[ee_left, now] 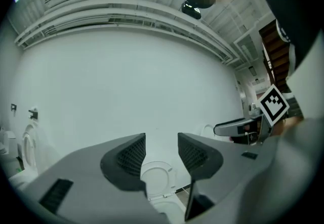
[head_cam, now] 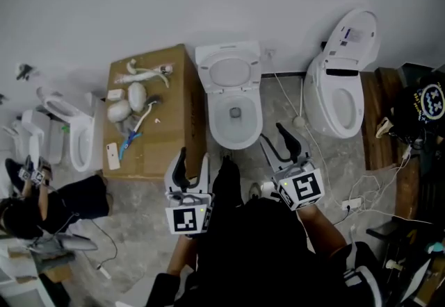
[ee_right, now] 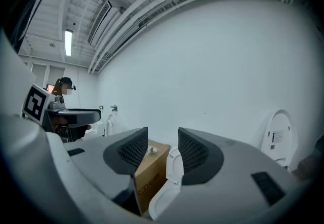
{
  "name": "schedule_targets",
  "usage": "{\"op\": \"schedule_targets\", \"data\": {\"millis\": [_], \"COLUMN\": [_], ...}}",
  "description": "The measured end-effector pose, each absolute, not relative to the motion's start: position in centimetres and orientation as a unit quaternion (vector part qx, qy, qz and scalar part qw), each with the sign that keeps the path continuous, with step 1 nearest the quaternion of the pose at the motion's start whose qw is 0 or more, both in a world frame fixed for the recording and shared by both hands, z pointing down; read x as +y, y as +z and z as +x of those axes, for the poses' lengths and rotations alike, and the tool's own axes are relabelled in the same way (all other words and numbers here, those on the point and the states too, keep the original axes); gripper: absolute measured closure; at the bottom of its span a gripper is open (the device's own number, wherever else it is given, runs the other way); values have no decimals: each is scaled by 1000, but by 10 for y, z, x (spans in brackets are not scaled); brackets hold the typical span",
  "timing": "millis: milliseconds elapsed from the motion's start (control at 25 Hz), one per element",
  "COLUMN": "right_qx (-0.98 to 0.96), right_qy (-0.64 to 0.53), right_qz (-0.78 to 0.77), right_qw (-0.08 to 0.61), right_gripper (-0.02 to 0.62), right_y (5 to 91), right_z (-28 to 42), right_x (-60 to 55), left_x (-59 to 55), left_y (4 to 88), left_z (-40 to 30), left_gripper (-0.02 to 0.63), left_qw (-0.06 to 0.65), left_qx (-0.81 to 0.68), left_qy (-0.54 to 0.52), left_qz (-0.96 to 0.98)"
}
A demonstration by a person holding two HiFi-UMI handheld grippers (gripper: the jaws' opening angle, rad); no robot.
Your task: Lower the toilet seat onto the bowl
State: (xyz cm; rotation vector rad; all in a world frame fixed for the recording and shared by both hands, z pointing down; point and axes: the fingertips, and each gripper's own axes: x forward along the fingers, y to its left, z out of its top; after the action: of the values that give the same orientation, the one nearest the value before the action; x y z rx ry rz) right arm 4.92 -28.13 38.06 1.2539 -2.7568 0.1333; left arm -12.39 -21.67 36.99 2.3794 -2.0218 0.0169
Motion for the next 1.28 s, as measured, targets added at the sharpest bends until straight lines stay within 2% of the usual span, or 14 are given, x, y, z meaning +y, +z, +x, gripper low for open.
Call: {"op": "schedule_targets", "data": {"millis": [200,560,800,920,1280], "right_qx": [-902,-871,-851,-837,-791], "right_qy": [44,21,-2,-22,-80], "right_qz": [417,418,405,391,350], "right_qw": [103,256,335,384,495], "right_gripper": [391,393,403,423,428], "right_y": [404,509,578,616,720], "right_z": [20,-23,-42,-48,-49], "right_x": [-367,-537,-627,-665,-731], "left_x": [-311,-487,-562,-589,-640], "left_y": [386,478,530,559,632], "left_z": [-151,-197,-200,-199,-180], "left_gripper": [400,400,400,400,400], "left_qw": [6,-2,-39,-38,-20], "left_qx": [-628,-563,-515,-497,-458], "left_qy": [30,187,256,276,310], "left_qz": [778,805,818,822,833]}}
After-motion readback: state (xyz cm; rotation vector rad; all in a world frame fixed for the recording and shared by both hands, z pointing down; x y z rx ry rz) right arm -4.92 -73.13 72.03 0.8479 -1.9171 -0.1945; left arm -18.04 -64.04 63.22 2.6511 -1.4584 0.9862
